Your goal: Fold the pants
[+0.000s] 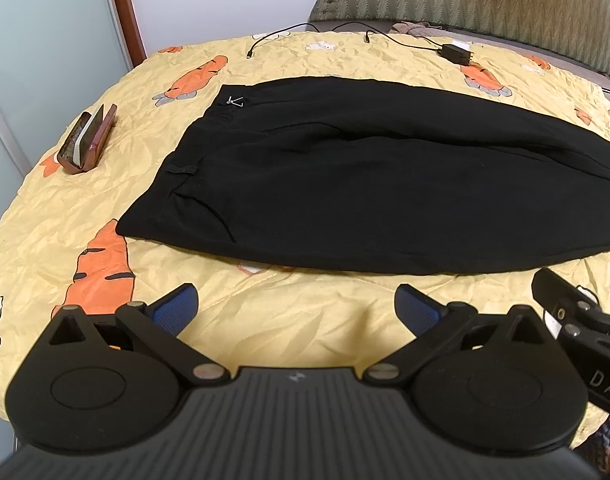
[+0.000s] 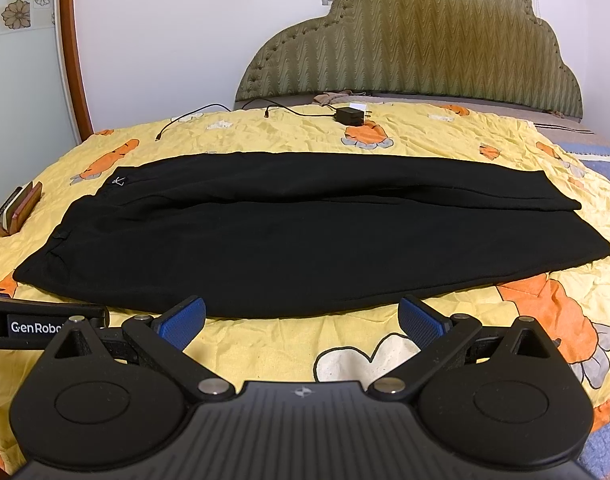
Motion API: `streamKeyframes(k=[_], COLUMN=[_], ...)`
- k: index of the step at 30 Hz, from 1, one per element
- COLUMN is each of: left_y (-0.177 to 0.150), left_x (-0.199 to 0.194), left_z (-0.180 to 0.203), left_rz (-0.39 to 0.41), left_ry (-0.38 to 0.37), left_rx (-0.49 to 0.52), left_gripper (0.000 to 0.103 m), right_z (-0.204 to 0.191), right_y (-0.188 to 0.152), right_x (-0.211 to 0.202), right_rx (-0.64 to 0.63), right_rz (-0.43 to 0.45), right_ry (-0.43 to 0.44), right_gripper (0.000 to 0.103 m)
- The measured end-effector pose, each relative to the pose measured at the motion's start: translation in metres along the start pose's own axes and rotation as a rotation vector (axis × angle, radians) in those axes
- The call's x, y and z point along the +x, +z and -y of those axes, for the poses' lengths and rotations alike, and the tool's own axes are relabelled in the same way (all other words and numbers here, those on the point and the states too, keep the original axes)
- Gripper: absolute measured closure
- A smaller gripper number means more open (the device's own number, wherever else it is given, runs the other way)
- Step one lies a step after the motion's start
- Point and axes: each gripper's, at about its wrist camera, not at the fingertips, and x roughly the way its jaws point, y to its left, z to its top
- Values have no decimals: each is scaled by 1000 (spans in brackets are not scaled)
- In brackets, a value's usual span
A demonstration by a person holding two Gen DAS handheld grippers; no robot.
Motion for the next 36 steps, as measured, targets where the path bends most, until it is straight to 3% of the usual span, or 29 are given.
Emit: streamKeyframes(k=[27,36], left_y=[0,15], left_x=[3,1], left_z=[-2,-13], left_rz=[-14,11], left_ry=[1,12], left_rx=[-1,12], left_gripper=[0,0], right_z=[2,-5], right_y=[0,22], right_x=[-3,-9], right_rx=[-4,-146], right_rz=[15,161], right_ry=[7,80], right_gripper=[0,0])
